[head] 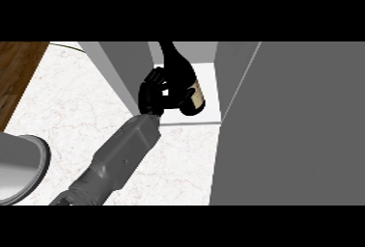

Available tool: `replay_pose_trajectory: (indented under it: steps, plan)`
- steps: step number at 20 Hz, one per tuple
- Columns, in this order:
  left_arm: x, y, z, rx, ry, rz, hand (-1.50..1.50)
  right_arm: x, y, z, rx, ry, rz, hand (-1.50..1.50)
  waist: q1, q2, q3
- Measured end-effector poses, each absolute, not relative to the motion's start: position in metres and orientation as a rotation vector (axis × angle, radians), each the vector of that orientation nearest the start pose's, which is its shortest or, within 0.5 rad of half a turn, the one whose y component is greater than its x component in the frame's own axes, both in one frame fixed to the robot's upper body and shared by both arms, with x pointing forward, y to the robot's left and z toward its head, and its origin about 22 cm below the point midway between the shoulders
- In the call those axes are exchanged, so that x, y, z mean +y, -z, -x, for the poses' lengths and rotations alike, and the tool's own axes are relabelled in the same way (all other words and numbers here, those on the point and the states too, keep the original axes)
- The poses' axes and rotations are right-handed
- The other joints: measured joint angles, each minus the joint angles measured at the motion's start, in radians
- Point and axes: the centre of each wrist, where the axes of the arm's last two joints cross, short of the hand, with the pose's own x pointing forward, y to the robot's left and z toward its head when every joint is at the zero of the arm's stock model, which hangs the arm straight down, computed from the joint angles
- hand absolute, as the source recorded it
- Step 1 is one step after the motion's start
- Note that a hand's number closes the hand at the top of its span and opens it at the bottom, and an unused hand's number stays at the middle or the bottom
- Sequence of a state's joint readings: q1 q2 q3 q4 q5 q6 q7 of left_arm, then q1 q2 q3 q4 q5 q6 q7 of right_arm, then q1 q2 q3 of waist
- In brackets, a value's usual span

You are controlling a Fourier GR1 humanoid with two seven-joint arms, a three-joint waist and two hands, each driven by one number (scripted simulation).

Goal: Pick up the wine, place it into the cabinet and close the cabinet

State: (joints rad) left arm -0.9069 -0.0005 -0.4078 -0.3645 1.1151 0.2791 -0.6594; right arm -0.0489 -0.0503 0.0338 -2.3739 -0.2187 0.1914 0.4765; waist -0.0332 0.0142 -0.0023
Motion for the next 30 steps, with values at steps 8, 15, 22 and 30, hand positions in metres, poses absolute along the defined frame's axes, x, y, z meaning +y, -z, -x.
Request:
replay_pose_trajectory:
  steps: [8, 15, 22, 30]
  plan:
    - [0.096, 0.005, -0.404, -1.519, -0.399, 0.162, 1.50, -0.220, -0.176, -0.175, -1.944, -0.281, -0.320, -1.50, -0.024, 0.009, 0.000]
    - [0.096, 0.004, -0.405, -1.529, -0.434, 0.162, 1.50, -0.211, -0.178, -0.182, -1.953, -0.303, -0.342, -1.50, -0.045, 0.014, -0.001]
    - [0.091, 0.005, -0.400, -1.534, -0.450, 0.185, 1.50, -0.205, -0.181, -0.188, -1.955, -0.323, -0.363, -1.50, -0.069, 0.014, 0.000]
    - [0.088, 0.009, -0.393, -1.556, -0.449, 0.185, 1.50, -0.201, -0.181, -0.192, -1.956, -0.338, -0.385, -1.50, -0.090, 0.015, 0.000]
